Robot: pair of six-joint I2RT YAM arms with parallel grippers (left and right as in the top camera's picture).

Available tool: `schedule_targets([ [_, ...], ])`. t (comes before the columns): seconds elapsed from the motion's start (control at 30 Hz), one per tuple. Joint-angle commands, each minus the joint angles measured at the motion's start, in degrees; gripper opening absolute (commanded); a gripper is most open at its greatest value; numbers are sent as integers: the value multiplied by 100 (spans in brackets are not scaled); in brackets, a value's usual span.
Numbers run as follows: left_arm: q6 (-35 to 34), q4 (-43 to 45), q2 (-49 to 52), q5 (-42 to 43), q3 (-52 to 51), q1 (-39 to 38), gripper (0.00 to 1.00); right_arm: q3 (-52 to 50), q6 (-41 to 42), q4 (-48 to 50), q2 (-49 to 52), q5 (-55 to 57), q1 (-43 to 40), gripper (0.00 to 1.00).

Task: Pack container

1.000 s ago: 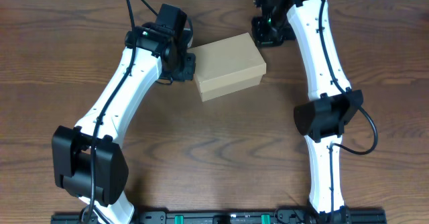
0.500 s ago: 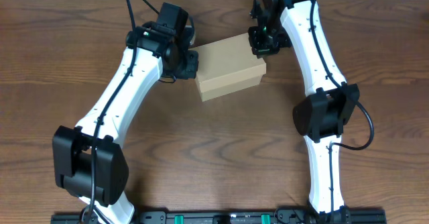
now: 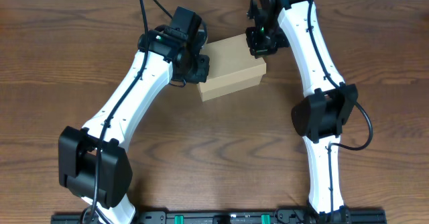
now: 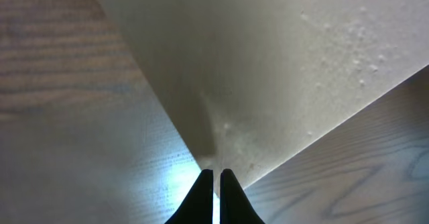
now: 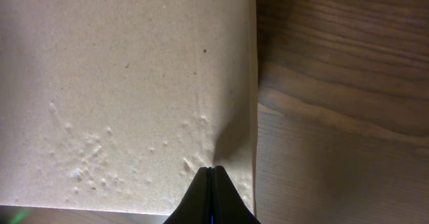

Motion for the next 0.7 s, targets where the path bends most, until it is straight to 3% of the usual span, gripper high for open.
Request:
schedule_targets([
  [0.0,-149,-39,260,164,-15,-20,6,-63,-120,4,66,37,125,2],
  [0.47,-37,68,844,400,-81,-85,6,-1123,-133,527,66,35,210,1],
  [0.67,35,50,839,398,0,-87,6,-1027,-136,772,-28,35,201,2],
])
